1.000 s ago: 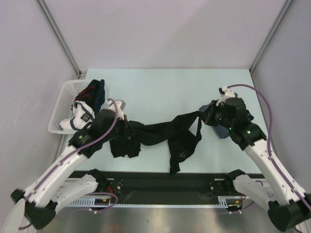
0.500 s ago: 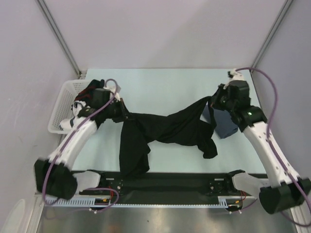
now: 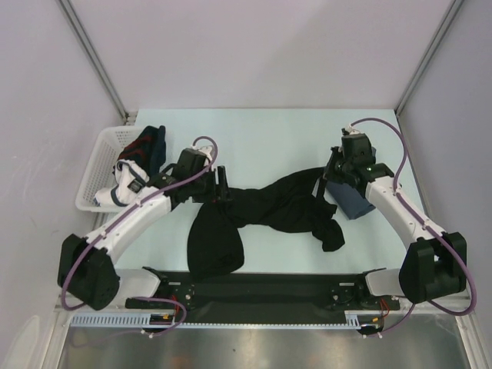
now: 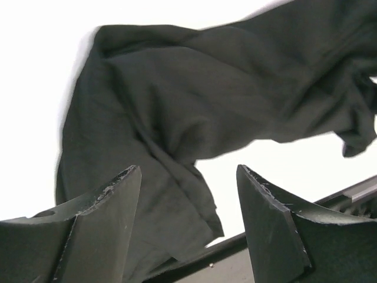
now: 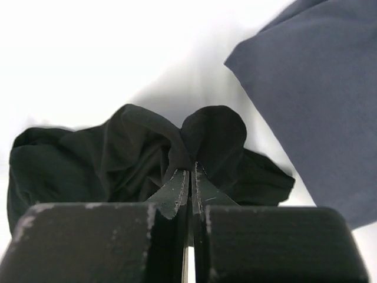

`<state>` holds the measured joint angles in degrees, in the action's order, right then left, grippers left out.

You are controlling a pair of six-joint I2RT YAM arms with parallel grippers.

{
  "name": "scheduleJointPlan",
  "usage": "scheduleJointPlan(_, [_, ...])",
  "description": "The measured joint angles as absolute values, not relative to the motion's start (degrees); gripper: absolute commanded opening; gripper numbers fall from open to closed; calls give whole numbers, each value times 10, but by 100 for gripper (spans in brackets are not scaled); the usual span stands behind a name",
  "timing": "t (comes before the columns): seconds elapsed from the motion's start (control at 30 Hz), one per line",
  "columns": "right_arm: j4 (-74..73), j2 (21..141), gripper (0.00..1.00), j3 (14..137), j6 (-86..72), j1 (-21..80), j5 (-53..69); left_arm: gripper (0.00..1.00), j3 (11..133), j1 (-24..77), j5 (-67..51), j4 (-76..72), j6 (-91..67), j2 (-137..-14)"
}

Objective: Fold and stack the tank tops

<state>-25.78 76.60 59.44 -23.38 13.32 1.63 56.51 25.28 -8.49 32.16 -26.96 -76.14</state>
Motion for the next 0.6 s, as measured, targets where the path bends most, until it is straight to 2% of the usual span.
scheduleJointPlan(0.23, [-239,764,0,573,-234,131,26,70,507,421,-6,336,-297,-675])
scheduleJointPlan(0.33, [-234,763,0,562,-234,131,31,61,461,476,13,356,-319,-668])
scheduleJointPlan(0.37, [-233,761,0,557,-234,131,32,54,445,486,16,358,-327,-668])
scheduleJointPlan(0.4, [-232,759,0,553,-234,131,33,51,432,491,19,361,-334,-669])
scheduleJointPlan(0.53, [-232,750,0,542,-234,131,35,47,407,494,29,362,-348,-689])
scheduleJointPlan(0.6, [-232,747,0,542,-233,131,35,42,407,494,29,351,-351,-708])
